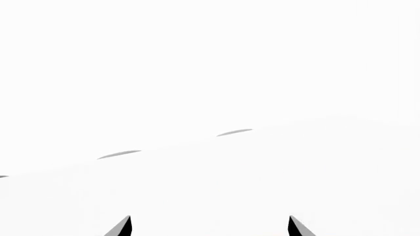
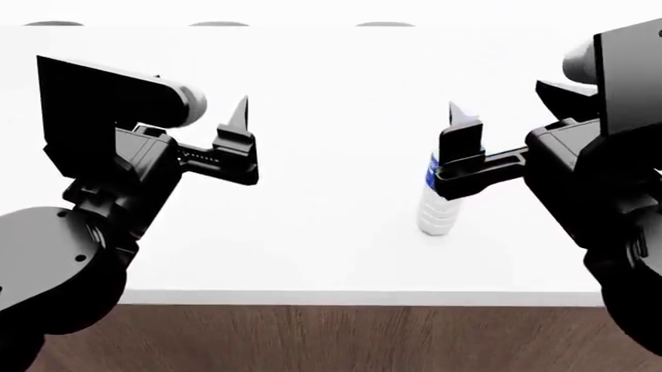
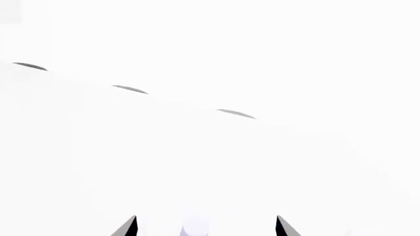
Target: Move the drinks to the dining counter.
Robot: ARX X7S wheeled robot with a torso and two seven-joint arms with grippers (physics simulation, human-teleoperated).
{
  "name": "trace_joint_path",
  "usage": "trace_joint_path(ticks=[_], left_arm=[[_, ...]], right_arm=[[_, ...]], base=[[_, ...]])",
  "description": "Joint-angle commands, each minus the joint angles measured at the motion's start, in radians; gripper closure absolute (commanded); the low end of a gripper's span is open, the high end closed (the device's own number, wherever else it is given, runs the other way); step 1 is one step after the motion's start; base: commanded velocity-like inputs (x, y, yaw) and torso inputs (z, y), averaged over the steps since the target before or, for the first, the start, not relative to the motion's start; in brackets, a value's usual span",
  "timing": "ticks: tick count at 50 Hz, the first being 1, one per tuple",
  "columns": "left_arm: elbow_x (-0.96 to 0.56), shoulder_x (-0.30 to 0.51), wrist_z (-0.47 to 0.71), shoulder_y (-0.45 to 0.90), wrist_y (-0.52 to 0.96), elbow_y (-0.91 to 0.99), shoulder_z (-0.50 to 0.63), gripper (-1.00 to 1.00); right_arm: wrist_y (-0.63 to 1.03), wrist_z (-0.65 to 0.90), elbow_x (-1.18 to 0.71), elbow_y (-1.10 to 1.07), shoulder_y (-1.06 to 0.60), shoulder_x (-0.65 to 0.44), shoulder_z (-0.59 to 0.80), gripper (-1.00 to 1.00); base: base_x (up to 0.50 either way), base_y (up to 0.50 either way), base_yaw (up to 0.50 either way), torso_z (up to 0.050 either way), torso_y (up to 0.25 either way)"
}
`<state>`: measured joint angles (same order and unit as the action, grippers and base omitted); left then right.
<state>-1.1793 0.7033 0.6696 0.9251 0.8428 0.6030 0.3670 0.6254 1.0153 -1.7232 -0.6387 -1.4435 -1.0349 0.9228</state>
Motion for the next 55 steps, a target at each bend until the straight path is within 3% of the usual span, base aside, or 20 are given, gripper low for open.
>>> trace_joint_path(ticks=[1,15,31,44,55], left_arm=[[-0.034,0.004,0.026,0.025,0.018,0.02,-0.008,-1.0],[-0.162,0.032,0.121,0.088,0.059,0.089,-0.049,-1.0],[-0.464,0.113,0.343,0.274,0.117,0.163,-0.092,-1.0],[-0.726,0.302,0.48,0.515,0.154,0.099,-0.132,-1.0],[-0.955,0.467,0.576,0.793,0.218,0.025,-0.119,-1.0]], right_arm=[[0.019,0.094,-0.129,-0.104,-0.109,-0.057,-0.061,-1.0],[0.06,0.27,-0.412,-0.221,-0.348,-0.124,-0.142,-1.0],[0.126,0.362,-0.645,-0.203,-0.583,-0.207,-0.223,-1.0],[0.265,0.415,-0.768,-0.063,-0.763,-0.266,-0.271,-1.0],[0.383,0.553,-0.877,0.065,-0.911,-0.157,-0.299,-1.0]], base=[[0.0,0.0,0.0,0.0,0.0],[0.0,0.0,0.0,0.0,0.0],[0.0,0.0,0.0,0.0,0.0],[0.0,0.0,0.0,0.0,0.0],[0.0,0.0,0.0,0.0,0.0]])
